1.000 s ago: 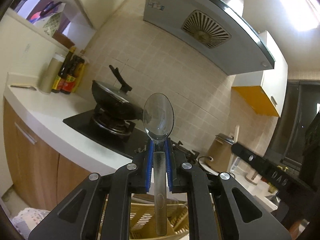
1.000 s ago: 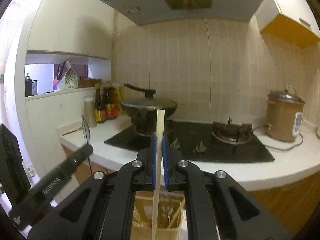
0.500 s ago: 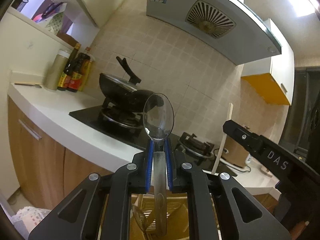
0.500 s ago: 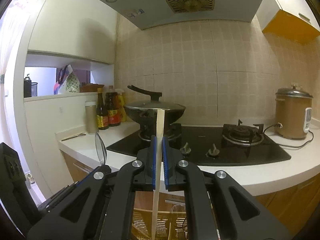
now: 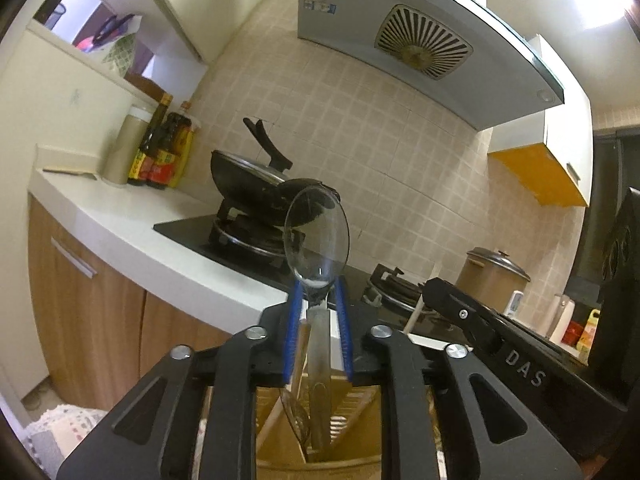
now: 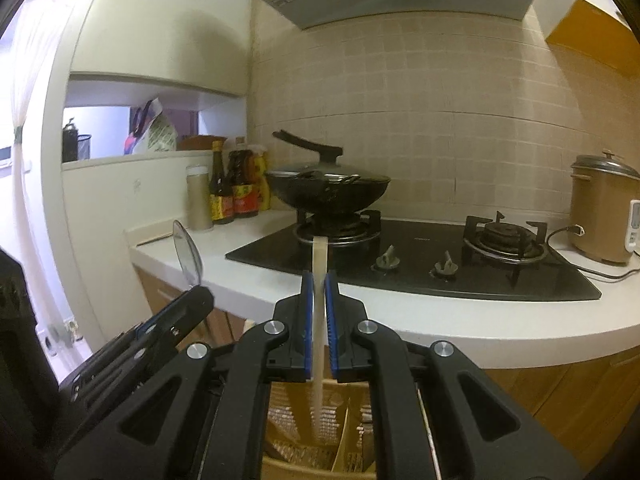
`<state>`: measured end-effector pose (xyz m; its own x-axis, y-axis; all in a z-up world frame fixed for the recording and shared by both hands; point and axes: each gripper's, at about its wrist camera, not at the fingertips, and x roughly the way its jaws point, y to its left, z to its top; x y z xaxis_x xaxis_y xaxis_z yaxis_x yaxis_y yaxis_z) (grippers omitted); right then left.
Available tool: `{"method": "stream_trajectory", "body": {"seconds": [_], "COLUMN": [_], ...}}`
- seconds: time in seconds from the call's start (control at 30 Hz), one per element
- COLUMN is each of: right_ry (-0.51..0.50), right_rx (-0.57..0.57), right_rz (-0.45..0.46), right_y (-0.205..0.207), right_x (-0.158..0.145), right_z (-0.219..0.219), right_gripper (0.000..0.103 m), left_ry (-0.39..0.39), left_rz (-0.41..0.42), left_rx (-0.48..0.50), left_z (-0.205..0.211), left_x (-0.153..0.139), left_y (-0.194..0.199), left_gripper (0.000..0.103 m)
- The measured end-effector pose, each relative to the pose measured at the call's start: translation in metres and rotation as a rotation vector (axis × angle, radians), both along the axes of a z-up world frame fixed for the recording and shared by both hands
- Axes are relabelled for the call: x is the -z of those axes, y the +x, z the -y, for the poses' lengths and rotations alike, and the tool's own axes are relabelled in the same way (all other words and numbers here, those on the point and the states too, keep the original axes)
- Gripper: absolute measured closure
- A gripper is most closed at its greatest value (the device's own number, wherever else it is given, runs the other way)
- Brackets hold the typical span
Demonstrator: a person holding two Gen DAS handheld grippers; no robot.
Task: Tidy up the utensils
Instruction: 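Lower the spoon and chopstick into the basket and open both tools, then move both tools back down to the last spoons on the table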
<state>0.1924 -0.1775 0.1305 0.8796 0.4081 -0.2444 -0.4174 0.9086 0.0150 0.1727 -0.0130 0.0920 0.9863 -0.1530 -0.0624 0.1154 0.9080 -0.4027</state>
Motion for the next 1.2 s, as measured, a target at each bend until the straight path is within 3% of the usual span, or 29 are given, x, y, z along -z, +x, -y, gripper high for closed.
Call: {"method": "stream_trajectory", "body": {"seconds": [0.1, 0.2, 0.3, 0.57, 0.67, 0.7, 0.77, 0.87, 0.97, 1.03, 1.2], "right_ry": [-0.009, 0.002, 0.004, 0.029, 0.031, 0.023, 0.036, 0.021, 0.033, 0.028, -0.011], "right_rx": [-0.005, -0.009, -0.005, -0.004, 0.013, 0.025, 0.011, 0.016, 0.032, 0.044, 0.056], "right_rz": [-0.016, -0.036, -0.052, -0.132, -0.196, -0.242, -0.311, -0.419, -0.584, -0.697, -0.853], "right_y": [-0.005, -0.010, -0.018, -0.048, -0.058, -0.062, -0.069, -0.079, -0.087, -0.093, -0.114], "right_x": [-0.002, -0.003, -0.006, -0.019, -0.017, -0.014, -0.004, 0.015, 0.046, 0.072, 0.119], "right_z": [0.003, 0.008, 0.015, 0.048, 0.063, 0.070, 0.081, 0.092, 0.105, 0.110, 0.107], "right_gripper": [0.087, 0.086, 0.083, 0.083, 0.073, 0.062, 0.053, 0.054, 0.054, 0.054, 0.060], "left_ry": [-0.010, 0.001, 0.026, 0.052, 0.081, 0.092, 0.109, 0.098, 0.137, 0.171, 0.193], "left_rz": [-0.010, -0.009, -0.012, -0.029, -0.066, -0.088, -0.136, -0.168, -0.231, -0.302, -0.547], "left_rx": [0.024, 0.024, 0.044, 0.079, 0.133, 0.154, 0.195, 0.260, 0.296, 0.326, 0.446], "left_z": [-0.008, -0.012, -0.014, -0.021, -0.019, -0.017, -0.012, -0.010, 0.000, 0.009, 0.026], "left_x": [-0.002, -0.007, -0.016, -0.042, -0.050, -0.051, -0.050, -0.044, -0.033, -0.022, 0.021], "left_y": [-0.007, -0.015, -0.023, -0.058, -0.072, -0.076, -0.081, -0.093, -0.097, -0.095, -0.074], "left_gripper": [0.078, 0.077, 0.068, 0.068, 0.065, 0.065, 0.065, 0.062, 0.062, 0.062, 0.062]}}
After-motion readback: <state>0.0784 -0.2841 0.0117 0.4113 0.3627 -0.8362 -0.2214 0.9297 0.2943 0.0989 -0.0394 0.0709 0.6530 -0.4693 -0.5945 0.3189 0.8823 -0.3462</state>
